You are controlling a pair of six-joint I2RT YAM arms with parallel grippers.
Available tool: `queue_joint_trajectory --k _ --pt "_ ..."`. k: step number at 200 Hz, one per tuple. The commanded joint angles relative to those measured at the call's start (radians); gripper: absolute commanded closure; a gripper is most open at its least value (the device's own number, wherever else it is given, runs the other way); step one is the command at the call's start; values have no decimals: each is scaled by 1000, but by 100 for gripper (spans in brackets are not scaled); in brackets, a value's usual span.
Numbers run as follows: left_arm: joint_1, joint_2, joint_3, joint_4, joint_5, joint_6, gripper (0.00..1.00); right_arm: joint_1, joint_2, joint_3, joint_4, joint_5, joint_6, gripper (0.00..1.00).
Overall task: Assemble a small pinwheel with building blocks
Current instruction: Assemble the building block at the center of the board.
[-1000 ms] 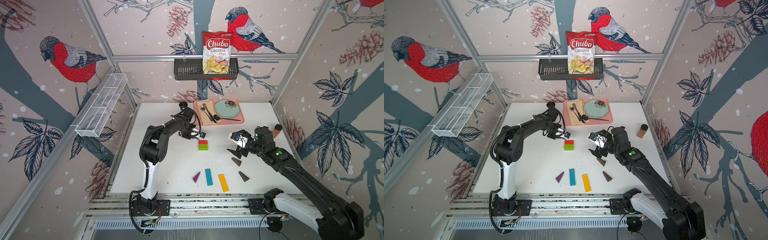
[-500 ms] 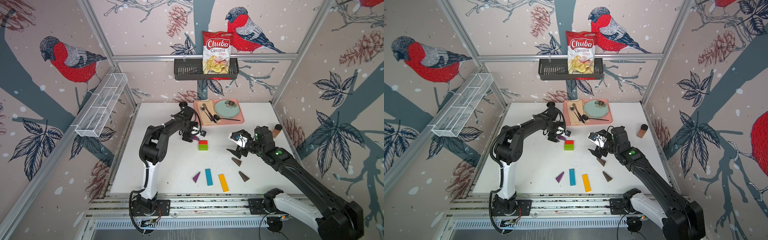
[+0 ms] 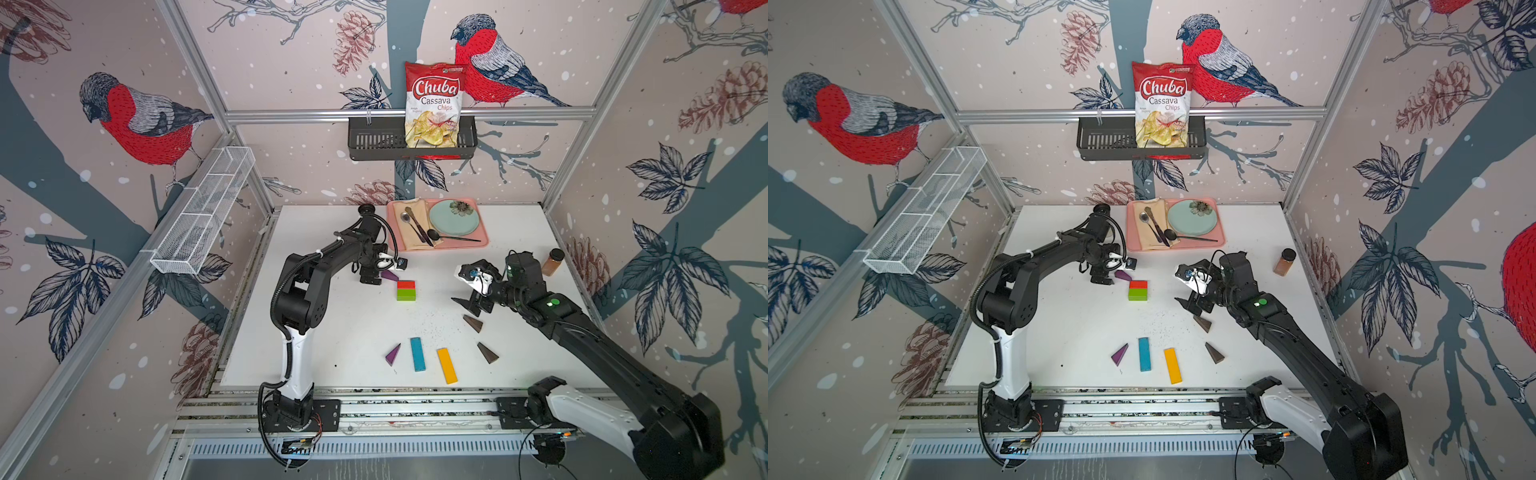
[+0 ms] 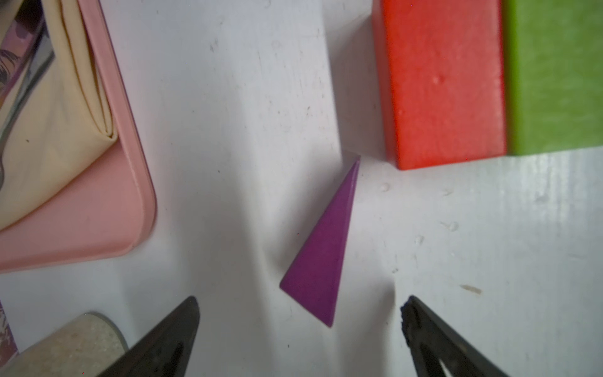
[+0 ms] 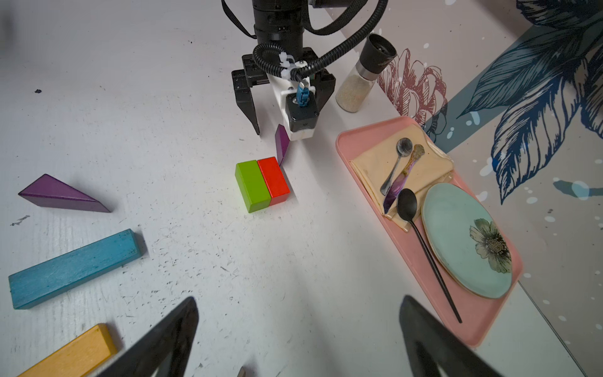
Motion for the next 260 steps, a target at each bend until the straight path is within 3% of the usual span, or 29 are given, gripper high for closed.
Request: queue_joint_trajectory --k 1,96,156,197,223,260 --pt "3 3 14 41 -22 -41 4 0 0 3 6 -24 9 5" --pt "3 39 53 100 -66 -48 4 0 -8 10 -9 -9 6 5" --pt "2 28 49 43 -13 -40 3 0 -1 13 -5 -10 7 5" --pt "-1 -50 -13 -19 -14 -121 3 0 -8 -7 19 -3 21 5" --pt "-5 -106 -65 -5 51 -151 3 1 -8 -27 38 -2 26 5" --pt "-55 -80 -79 73 46 -211 3 1 -5 -32 49 -8 24 4"
